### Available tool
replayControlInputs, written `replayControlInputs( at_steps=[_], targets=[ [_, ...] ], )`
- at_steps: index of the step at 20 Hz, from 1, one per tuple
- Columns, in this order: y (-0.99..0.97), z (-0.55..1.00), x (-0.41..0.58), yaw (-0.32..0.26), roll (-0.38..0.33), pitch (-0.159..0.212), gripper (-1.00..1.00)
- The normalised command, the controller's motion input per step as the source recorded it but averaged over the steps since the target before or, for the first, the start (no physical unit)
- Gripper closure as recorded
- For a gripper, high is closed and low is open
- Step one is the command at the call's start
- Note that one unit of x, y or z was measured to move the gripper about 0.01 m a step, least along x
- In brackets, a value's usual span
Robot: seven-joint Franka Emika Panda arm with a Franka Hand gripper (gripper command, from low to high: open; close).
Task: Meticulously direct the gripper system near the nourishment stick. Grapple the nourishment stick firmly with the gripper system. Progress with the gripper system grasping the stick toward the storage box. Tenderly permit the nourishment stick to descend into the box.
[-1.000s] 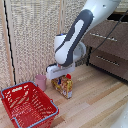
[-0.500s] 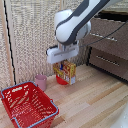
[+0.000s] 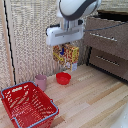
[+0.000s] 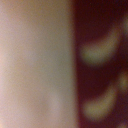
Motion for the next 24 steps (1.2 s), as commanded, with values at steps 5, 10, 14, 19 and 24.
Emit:
replayControlInputs(
  at_steps=[5,10,14,19,24],
  targets=[
    [0.7,0.31,-0.017,-0.061,0.032,0.059,1.0],
    [0.85,0.03,0.006,-0.023,0.017,0.135,1.0],
    [0.92,-0.01,0.0,0.0,0.008,0.173,1.0],
    [0.96,-0.04,0.0,0.0,0.0,0.165,1.0],
    [0.98,-0.05,0.0,0.0,0.0,0.146,1.0]
  ],
)
